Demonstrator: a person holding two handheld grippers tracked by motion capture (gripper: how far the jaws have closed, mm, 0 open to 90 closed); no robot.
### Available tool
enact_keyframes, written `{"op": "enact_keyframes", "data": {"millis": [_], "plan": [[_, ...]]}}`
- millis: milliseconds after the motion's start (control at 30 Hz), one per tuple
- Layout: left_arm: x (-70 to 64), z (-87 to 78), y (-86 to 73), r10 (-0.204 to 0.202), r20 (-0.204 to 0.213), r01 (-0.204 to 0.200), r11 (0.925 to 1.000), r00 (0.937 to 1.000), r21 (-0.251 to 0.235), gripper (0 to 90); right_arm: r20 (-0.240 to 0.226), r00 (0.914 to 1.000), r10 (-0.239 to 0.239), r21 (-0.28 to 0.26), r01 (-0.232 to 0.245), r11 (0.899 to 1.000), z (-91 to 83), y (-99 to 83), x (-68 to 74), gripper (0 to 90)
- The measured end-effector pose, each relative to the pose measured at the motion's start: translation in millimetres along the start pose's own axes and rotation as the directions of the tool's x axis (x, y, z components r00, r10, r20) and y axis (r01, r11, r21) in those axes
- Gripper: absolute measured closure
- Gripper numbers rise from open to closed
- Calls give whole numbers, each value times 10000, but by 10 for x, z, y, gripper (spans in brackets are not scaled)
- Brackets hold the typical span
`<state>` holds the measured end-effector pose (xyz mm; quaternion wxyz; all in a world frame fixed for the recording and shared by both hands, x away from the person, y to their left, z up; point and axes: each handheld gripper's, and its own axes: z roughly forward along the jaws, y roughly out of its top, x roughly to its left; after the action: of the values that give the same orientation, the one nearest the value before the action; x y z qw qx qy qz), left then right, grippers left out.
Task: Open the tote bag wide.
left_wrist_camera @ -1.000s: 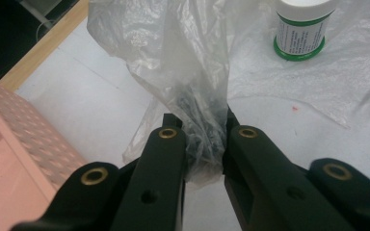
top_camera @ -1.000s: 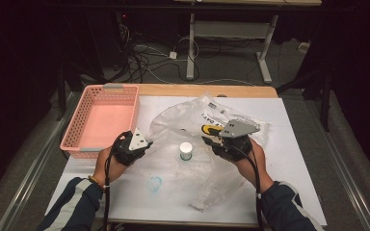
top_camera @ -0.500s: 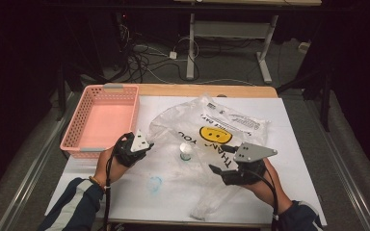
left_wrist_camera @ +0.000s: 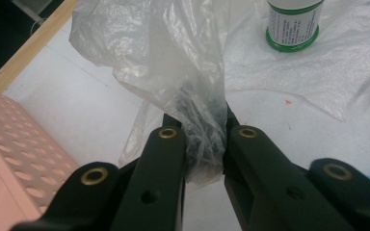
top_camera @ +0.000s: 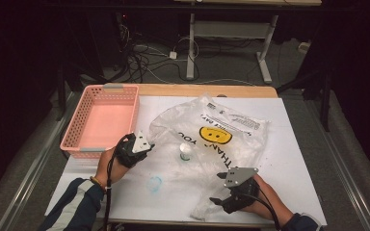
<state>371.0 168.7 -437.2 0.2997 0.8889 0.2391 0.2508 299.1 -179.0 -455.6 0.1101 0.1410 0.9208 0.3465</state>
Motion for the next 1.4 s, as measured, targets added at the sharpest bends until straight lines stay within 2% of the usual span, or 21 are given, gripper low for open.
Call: {"op": "enact_keyframes", "data": {"millis": [100, 133, 167, 233, 267, 300, 333, 367, 400, 433, 500, 567, 633, 733, 900, 1000, 1033, 1167, 1400], "plan": [[9, 0, -4, -35, -12, 35, 10000, 10000, -23, 855, -118, 9999, -2, 256, 5, 9997, 82, -47, -30, 277], [10, 0, -6, -55, -20, 55, 10000, 10000, -37, 855, -136, 9999, -3, 339, 8, 9994, 91, -57, -36, 325], [12, 0, -7, -73, -18, 73, 10000, 10000, -54, 855, -174, 9998, -108, 449, 116, 9989, 111, -65, -66, 459], [13, 0, -7, -67, -35, 67, 9999, 10000, -83, 855, -327, 9994, -104, 577, 123, 9983, 124, -69, -78, 493], [13, 1, -7, -67, -40, 67, 9999, 10000, -99, 855, -502, 9987, -44, 547, 72, 9985, 148, -70, -104, 587], [15, 2, -7, -88, -11, 88, 9999, 10000, -122, 855, -598, 9981, 110, 596, -74, 9982, 150, -65, -108, 623], [15, 4, -8, -112, -32, 111, 9998, 9999, -139, 854, -607, 9980, 151, 639, -112, 9979, 155, -55, -109, 659], [15, 5, -10, -171, -50, 170, 9997, 9998, -172, 854, -607, 9980, 151, 639, -112, 9979, 155, -55, -109, 659], [17, 8, -11, -186, -25, 186, 9997, 9998, -176, 855, -624, 9978, 224, 733, -178, 9972, 159, -38, -112, 761], [17, 11, -12, -183, -27, 182, 9997, 9998, -164, 855, -624, 9978, 224, 733, -178, 9972, 159, -38, -112, 761], [19, 17, -13, -199, 16, 200, 9996, 9998, -179, 855, -432, 9980, 461, 852, -423, 9955, 160, -24, -130, 872], [17, 17, -12, -173, 30, 174, 9997, 9998, -183, 855, -370, 9981, 489, 867, -456, 9952, 158, -22, -133, 884], [17, 11, -12, -185, 33, 185, 9996, 9998, -233, 855, -63, 9998, 193, 917, -186, 9956, 139, -10, -116, 896], [28, 5, -13, -219, 19, 219, 9991, 9998, -351, 855, 101, 9998, 178, 726, -185, 9972, 102, 1, -117, 897], [31, -2, -10, -244, 13, 244, 9987, 9997, -457, 855, 615, 9978, 256, -99, -250, 9996, -39, 28, -140, 897], [37, -6, -6, -281, 24, 282, 9980, 9996, -568, 855, 905, 9949, 435, -633, -379, 9973, -119, 33, -159, 899], [39, -8, -7, -286, 26, 287, 9978, 9996, -591, 855, 1138, 9924, 475, -926, -370, 9950, -172, 41, -171, 900], [55, -34, -16, -348, -32, 345, 9965, 9994, -757, 855, 1456, 9880, 522, -1299, -332, 9910, -261, 60, -205, 900], [77, -76, -20, -430, -43, 425, 9953, 9991, -871, 855, 1696, 9837, 591, -1598, -317, 9866, -321, 62, -238, 900]]}}
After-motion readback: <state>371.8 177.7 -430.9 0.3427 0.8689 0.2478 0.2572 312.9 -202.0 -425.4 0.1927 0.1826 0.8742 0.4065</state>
